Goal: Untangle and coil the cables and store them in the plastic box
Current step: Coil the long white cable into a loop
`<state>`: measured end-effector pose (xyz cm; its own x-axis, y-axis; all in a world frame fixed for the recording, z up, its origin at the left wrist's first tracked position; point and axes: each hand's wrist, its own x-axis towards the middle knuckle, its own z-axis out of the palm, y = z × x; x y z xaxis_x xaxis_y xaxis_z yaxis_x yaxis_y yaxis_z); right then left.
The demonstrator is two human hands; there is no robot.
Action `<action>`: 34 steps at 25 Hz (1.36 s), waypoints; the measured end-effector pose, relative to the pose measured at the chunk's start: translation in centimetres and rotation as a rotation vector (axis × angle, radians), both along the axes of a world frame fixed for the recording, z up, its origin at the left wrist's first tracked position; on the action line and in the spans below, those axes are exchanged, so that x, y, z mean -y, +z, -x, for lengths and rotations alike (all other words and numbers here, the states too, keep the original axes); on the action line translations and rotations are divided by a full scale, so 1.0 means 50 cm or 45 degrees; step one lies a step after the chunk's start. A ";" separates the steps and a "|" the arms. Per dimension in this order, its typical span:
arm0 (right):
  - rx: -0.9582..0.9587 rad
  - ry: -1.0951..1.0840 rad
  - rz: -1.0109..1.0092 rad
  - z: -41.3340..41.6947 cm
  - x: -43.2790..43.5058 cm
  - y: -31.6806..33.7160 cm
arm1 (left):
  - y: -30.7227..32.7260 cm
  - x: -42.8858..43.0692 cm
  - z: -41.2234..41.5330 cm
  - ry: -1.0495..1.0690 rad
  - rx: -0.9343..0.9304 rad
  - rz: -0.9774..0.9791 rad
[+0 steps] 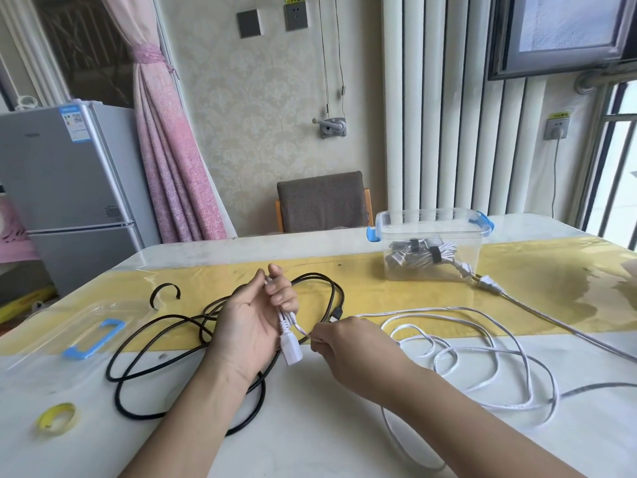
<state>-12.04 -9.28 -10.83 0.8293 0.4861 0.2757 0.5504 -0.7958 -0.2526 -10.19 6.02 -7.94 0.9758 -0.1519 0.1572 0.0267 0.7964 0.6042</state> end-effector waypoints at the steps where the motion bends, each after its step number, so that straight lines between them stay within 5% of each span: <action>1: 0.011 -0.028 0.024 -0.001 0.000 0.003 | 0.005 0.002 0.000 0.083 0.018 -0.044; 6: 0.264 0.028 0.014 -0.005 0.007 0.015 | -0.003 0.006 -0.010 0.634 0.198 -0.511; 12: 0.015 0.204 0.030 0.002 0.009 0.007 | -0.001 -0.014 -0.015 0.814 0.188 -0.476; 17: -0.018 0.343 -0.037 0.020 0.028 0.034 | -0.030 -0.017 -0.016 1.007 0.546 -1.506; 22: -0.090 0.332 -0.214 0.020 0.068 0.075 | -0.047 -0.030 -0.011 0.578 0.571 -2.199; 29: 0.269 0.091 -0.361 -0.008 0.115 0.089 | -0.030 -0.021 0.012 0.367 0.485 -2.328; 34: 0.531 -0.079 -0.359 -0.028 0.129 0.079 | -0.001 -0.010 0.038 -0.110 0.179 -1.880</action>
<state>-10.65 -15.73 -6.90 0.6455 0.2981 0.7032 0.6040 -0.7627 -0.2311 -12.09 6.53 -7.98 0.9460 -0.3093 -0.0972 -0.0846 -0.5250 0.8469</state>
